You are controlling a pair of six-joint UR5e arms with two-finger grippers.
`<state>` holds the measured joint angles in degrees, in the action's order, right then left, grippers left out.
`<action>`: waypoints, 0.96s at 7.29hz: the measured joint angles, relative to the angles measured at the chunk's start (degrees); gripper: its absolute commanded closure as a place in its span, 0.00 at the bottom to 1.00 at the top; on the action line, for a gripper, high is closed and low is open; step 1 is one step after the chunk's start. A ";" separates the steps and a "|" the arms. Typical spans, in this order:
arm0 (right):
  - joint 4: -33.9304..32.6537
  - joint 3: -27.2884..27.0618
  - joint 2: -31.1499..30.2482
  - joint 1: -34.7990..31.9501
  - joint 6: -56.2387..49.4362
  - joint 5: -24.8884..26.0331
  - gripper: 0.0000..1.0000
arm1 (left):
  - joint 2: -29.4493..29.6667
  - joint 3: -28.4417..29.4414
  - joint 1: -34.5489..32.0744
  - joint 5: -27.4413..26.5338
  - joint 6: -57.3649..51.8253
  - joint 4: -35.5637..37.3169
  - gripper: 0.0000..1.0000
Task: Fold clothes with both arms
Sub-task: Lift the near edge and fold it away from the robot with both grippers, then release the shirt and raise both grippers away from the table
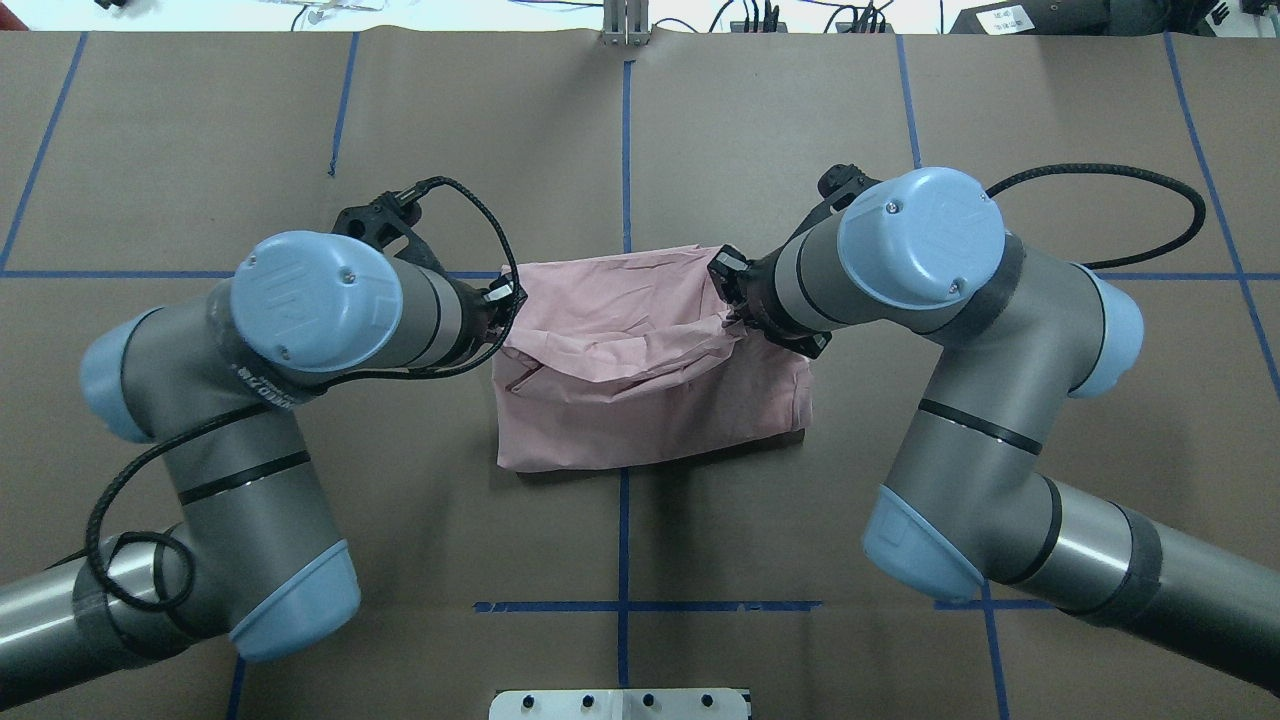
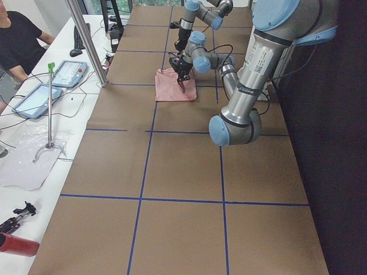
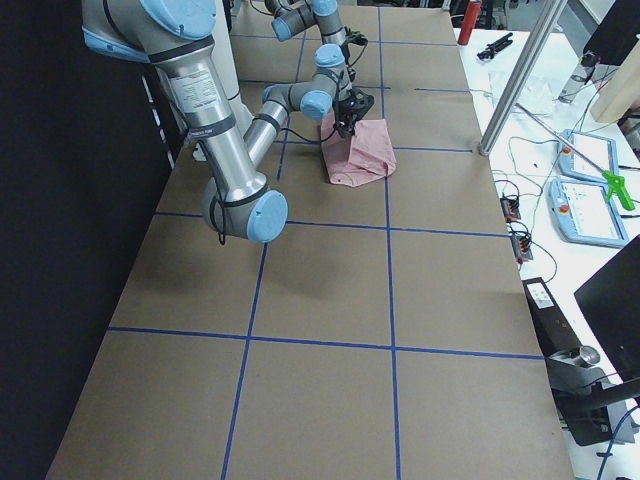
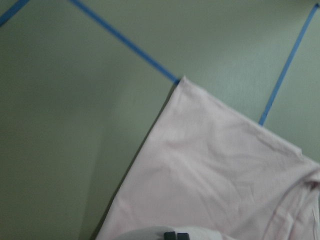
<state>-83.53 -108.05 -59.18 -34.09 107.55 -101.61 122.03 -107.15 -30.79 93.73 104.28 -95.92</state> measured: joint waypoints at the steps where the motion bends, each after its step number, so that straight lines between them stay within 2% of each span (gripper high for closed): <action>1: 0.13 2.18 1.32 -0.65 -0.26 -0.18 1.00 | 1.22 3.85 -0.94 -0.07 -0.89 -2.07 1.00; 3: 3.07 9.03 4.15 -2.57 -1.15 -2.99 1.00 | 2.34 7.07 -1.67 -0.75 -1.75 -3.88 1.00; 4: 7.17 17.06 7.12 -4.82 -3.00 -6.02 0.64 | 2.82 9.76 -2.62 -2.01 -3.29 -6.42 0.65; 5: 12.27 27.97 11.31 -7.06 -6.31 -8.09 0.01 | 4.24 16.67 -4.77 -2.85 -6.42 -12.38 0.52; 6: 17.03 37.65 14.63 -9.03 -10.46 -9.16 0.00 | 5.77 24.50 -6.81 -3.24 -9.64 -19.64 0.50; 7: 19.94 43.12 16.07 -11.06 -14.32 -10.35 0.00 | 6.21 29.03 -8.07 -3.41 -11.88 -24.98 0.50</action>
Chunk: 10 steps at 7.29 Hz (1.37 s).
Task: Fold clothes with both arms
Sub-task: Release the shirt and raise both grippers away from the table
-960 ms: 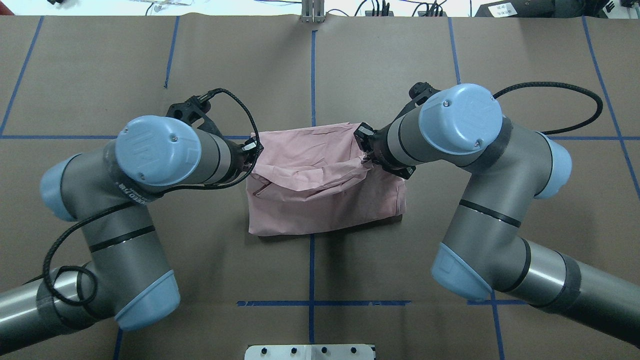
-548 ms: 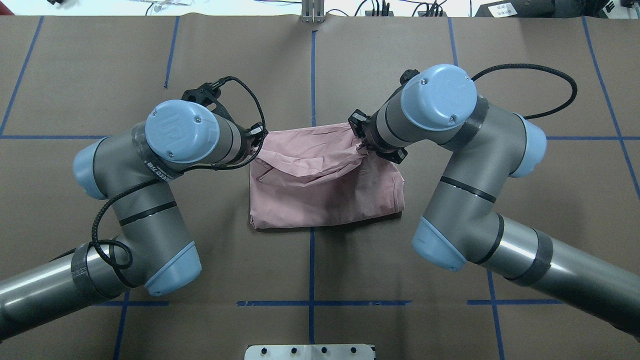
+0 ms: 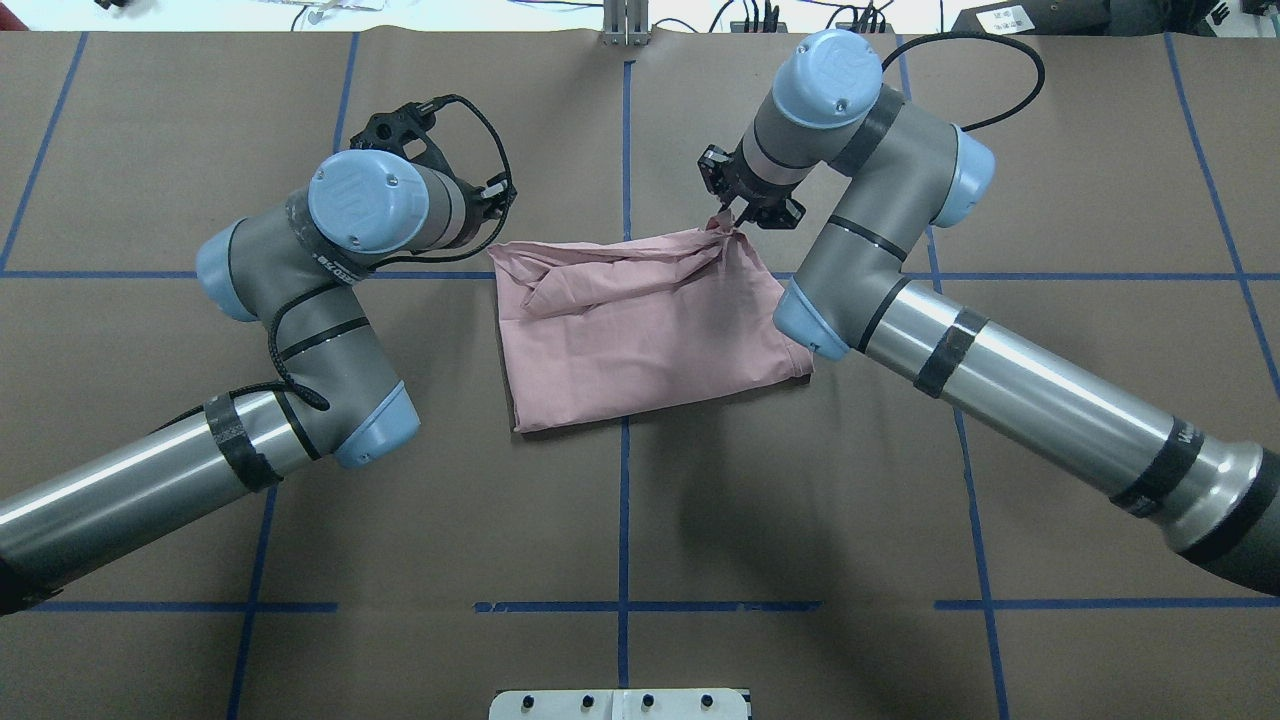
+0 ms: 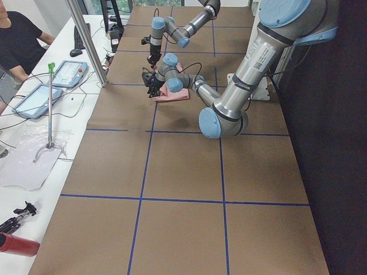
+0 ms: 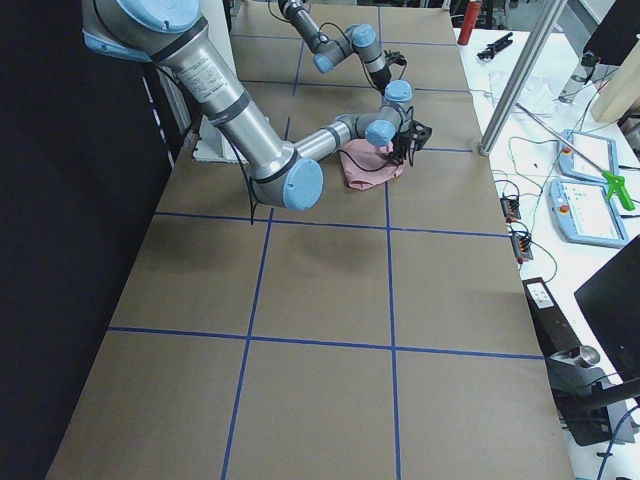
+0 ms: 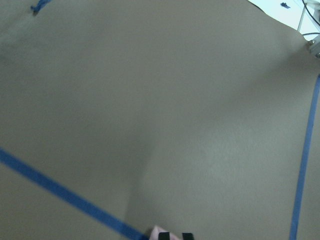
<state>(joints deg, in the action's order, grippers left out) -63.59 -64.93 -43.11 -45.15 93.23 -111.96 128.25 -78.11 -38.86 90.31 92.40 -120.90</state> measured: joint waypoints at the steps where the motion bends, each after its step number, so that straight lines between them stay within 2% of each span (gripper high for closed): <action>1: 1.16 1.91 0.39 -2.43 -3.52 -2.42 0.00 | -0.26 1.33 -0.63 0.00 -1.30 -2.47 0.50; 2: 1.54 1.91 -0.15 -4.86 -6.73 -5.21 0.00 | -1.60 -0.40 -1.35 0.53 -2.51 -3.39 0.50; 3: 1.51 0.56 -1.90 -7.47 -10.33 -7.87 0.00 | -4.91 -4.98 -2.99 2.70 -6.54 -3.75 0.50; 4: 1.23 -1.58 -4.48 -10.56 -15.45 -10.51 0.00 | -9.07 -9.43 -5.80 7.17 -13.40 -3.96 0.48; 5: 1.10 -3.39 -8.21 -14.63 -23.09 -13.53 0.00 | -13.33 -12.30 -10.43 14.17 -22.79 -4.06 0.46; 6: 1.04 -4.37 -12.37 -18.53 -33.42 -15.53 0.00 | -17.19 -13.50 -16.21 21.44 -34.09 -4.06 0.46; 8: -2.09 -5.75 -20.71 -26.90 -60.58 -17.08 0.00 | -25.27 -13.98 -29.07 32.00 -57.81 -3.20 0.46; 10: -13.46 -11.03 -26.05 -35.60 -80.46 -18.81 0.00 | -30.47 -14.14 -40.30 37.95 -76.30 1.34 0.42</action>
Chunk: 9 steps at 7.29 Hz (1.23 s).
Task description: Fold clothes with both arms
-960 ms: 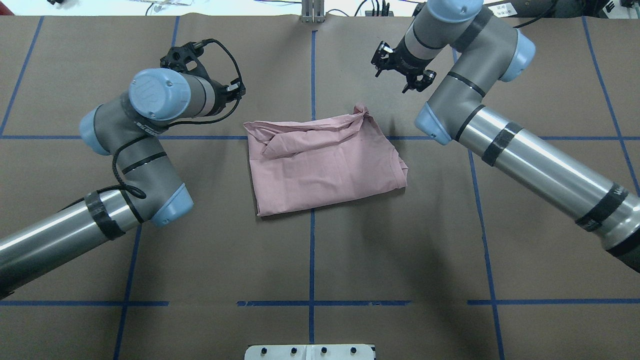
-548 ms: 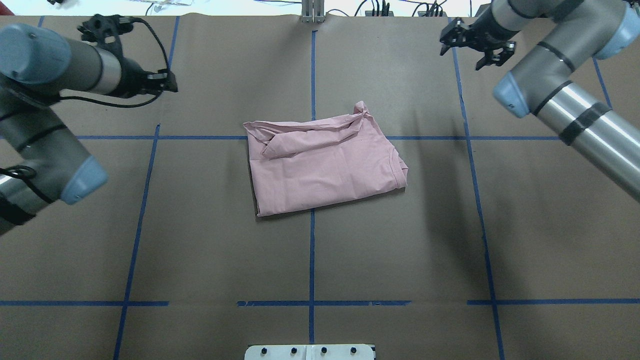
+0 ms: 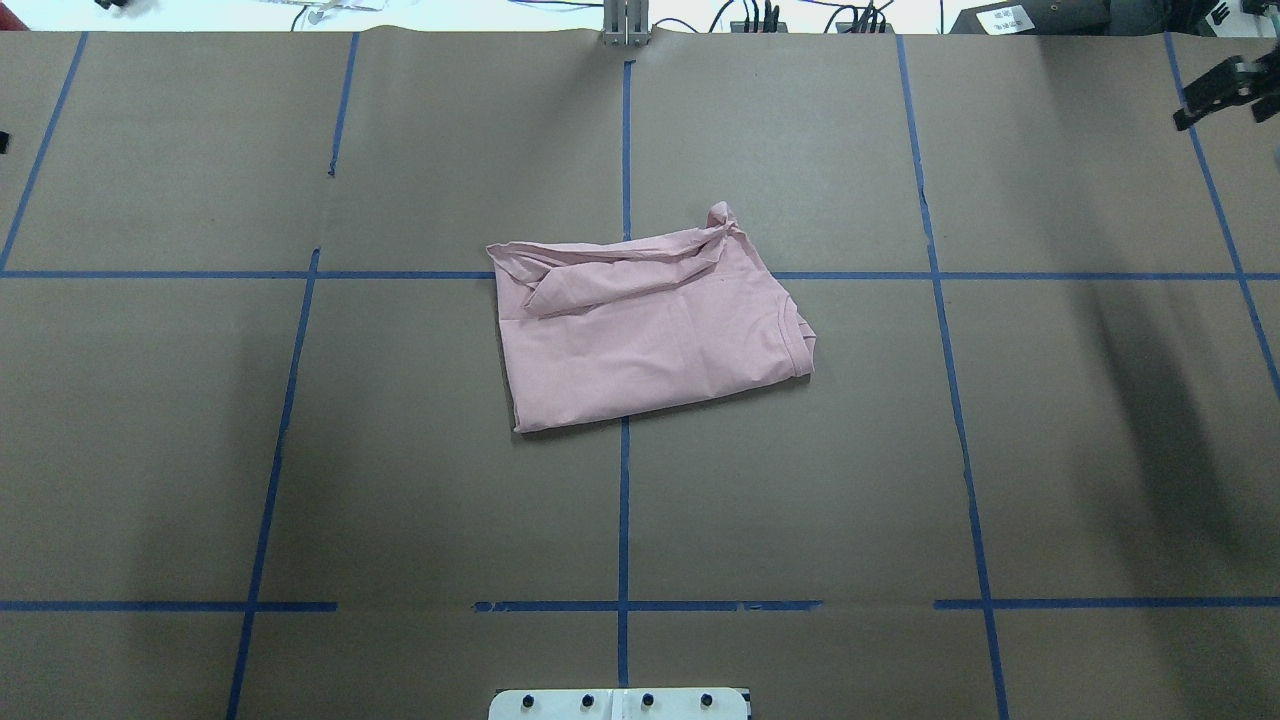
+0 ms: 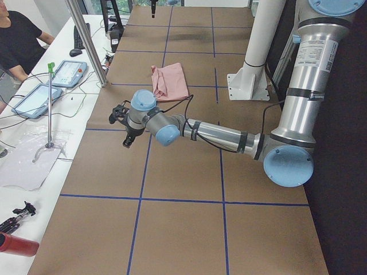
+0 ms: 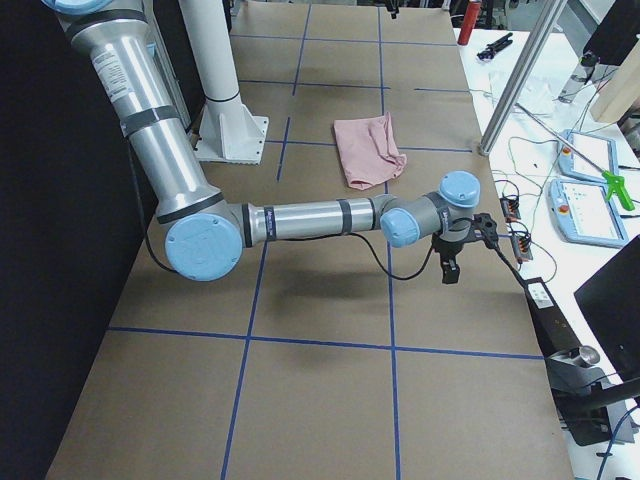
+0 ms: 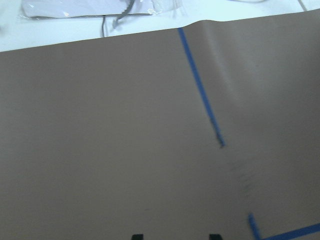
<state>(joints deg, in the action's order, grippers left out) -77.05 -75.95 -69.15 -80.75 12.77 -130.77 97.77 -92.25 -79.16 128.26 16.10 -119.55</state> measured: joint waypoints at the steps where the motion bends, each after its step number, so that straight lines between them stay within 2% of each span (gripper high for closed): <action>1: -6.86 -4.65 -2.88 -3.00 -6.41 -0.54 0.00 | -2.05 -1.12 -4.24 2.39 -6.23 4.32 0.36; 2: -11.67 -9.25 -6.16 -4.44 -9.89 -0.79 0.00 | -4.24 -2.76 -7.19 5.10 -9.93 10.33 0.00; 3: -13.82 -11.87 -8.54 -4.95 -11.13 -0.92 0.00 | -7.03 -4.98 -8.59 6.57 -11.68 16.80 0.00; 4: -14.57 -12.57 -9.69 -4.94 -11.38 -1.17 0.00 | -11.28 -7.45 -9.10 7.01 -12.40 20.31 0.00; 6: -14.99 -12.39 -10.26 -4.62 -11.30 -2.11 0.00 | -18.24 -9.66 -9.19 7.09 -16.27 21.00 0.00; 9: -14.61 -10.79 -10.77 -3.92 -11.53 -2.41 0.00 | -18.92 -9.95 -9.02 8.73 -19.72 20.47 0.00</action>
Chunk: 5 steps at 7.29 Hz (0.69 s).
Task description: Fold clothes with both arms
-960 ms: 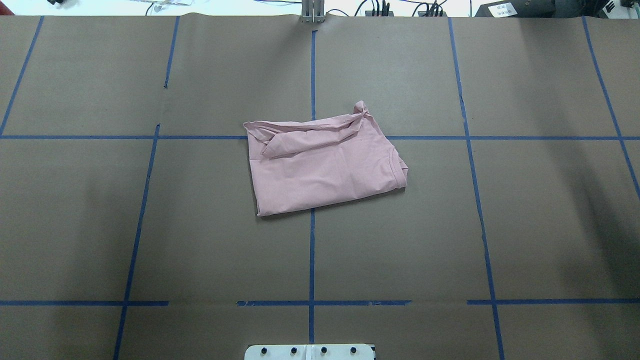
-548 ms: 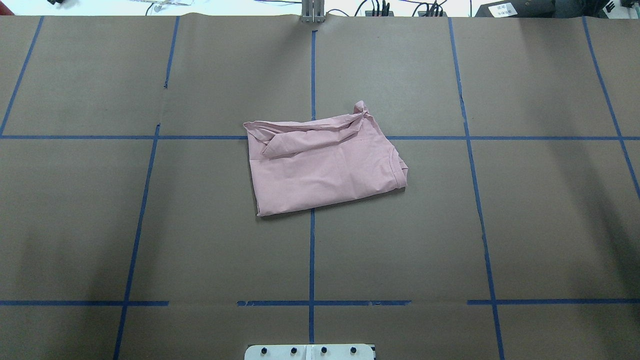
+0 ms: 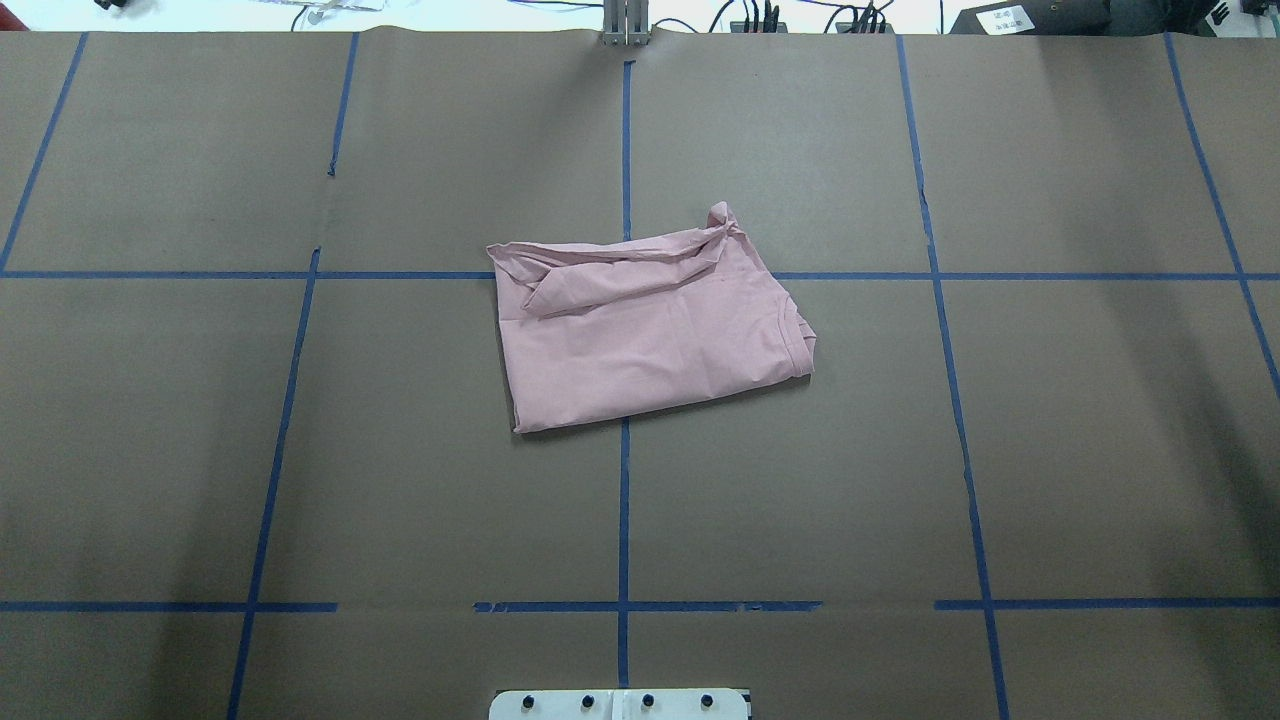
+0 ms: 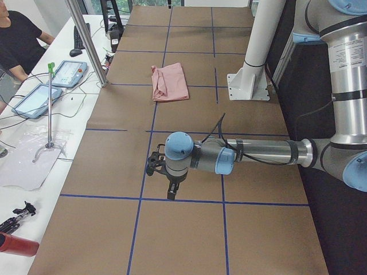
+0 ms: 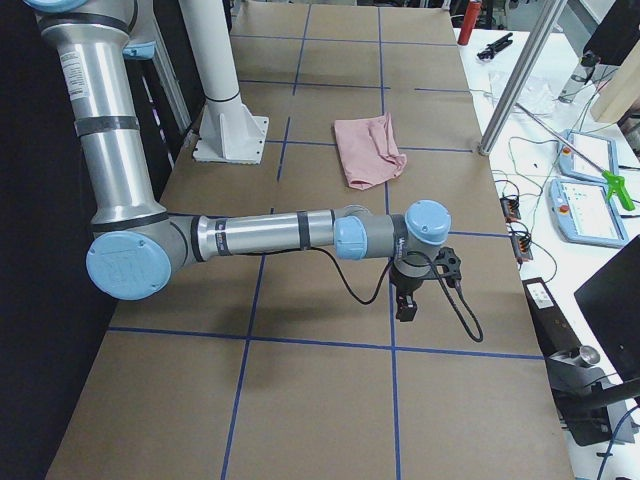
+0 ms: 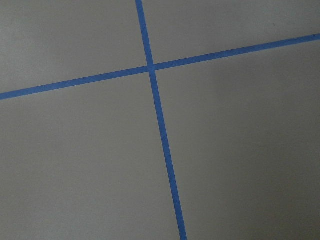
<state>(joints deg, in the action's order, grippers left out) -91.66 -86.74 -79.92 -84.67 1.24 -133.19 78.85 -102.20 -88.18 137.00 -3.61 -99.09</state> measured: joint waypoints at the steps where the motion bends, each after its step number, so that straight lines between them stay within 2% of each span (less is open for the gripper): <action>1: 0.20 -0.08 0.09 0.36 -0.18 0.50 0.00 | 1.35 -0.09 0.11 0.04 -0.12 0.55 0.00; 5: 0.42 -0.24 0.55 1.33 0.17 0.44 0.00 | 3.83 -0.02 0.56 -0.38 -0.52 1.98 0.00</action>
<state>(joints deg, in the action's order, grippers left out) -91.25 -86.98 -79.37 -83.34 1.41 -132.74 82.68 -102.22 -87.62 136.61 -4.13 -97.10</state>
